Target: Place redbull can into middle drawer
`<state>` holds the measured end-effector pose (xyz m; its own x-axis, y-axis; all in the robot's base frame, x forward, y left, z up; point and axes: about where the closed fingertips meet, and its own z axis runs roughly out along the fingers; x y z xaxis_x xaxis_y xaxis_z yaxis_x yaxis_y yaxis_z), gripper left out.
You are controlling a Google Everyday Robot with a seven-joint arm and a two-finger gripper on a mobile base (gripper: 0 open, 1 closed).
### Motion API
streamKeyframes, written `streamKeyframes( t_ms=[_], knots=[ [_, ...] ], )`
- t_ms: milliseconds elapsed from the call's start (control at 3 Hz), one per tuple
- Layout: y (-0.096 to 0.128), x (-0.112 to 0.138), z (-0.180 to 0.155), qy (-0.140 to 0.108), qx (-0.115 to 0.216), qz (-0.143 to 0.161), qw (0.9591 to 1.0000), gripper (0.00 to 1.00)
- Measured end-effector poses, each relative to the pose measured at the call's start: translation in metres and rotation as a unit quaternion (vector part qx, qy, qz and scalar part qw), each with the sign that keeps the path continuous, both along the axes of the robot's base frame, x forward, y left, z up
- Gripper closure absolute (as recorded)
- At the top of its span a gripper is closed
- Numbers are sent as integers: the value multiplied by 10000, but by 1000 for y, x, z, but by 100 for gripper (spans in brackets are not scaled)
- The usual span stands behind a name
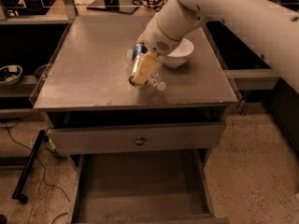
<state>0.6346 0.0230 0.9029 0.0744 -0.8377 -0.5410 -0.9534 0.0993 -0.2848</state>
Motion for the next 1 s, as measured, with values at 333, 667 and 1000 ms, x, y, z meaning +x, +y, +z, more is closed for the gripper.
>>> streamKeyframes(
  t_ms=[333,667,1000],
  knots=[
    [-9,1,-1,-7,27,-90,10000,100],
    [7,-1,9,17,95,115,9999,100],
    [29,-10,32,48,180,414,9990,100]
  ],
)
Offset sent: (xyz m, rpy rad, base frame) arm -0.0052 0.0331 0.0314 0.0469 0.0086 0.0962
